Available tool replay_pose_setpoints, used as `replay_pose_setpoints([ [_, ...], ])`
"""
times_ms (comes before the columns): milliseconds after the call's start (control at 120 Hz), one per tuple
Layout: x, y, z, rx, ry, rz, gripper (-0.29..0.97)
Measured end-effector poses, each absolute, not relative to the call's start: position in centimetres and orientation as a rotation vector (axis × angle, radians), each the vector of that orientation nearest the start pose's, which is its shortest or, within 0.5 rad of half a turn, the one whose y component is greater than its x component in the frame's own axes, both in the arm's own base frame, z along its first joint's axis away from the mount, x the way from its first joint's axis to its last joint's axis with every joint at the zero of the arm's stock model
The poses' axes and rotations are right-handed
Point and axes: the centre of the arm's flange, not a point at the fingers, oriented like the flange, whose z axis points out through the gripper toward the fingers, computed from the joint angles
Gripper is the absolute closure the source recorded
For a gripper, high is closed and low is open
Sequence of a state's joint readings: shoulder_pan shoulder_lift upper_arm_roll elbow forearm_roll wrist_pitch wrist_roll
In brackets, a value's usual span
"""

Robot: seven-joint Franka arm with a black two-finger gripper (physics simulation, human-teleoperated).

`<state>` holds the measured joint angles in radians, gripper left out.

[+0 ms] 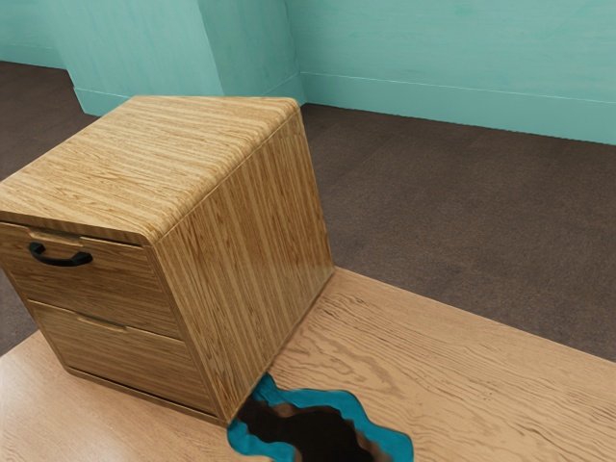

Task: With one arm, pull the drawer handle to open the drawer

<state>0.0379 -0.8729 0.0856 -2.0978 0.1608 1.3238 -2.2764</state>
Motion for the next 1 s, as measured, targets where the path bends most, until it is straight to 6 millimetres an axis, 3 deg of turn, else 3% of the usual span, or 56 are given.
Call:
replay_pose_setpoints([
  [133,24.5,7.3,71.1,1.111,2.854,0.270,0.03],
  [667,28.4,5.8,72.0,1.356,2.656,0.508,0.07],
  [833,29.3,5.0,70.9,1.405,2.640,0.512,0.08],
  [1000,29.8,6.0,69.8,1.394,2.646,0.496,0.08],
])
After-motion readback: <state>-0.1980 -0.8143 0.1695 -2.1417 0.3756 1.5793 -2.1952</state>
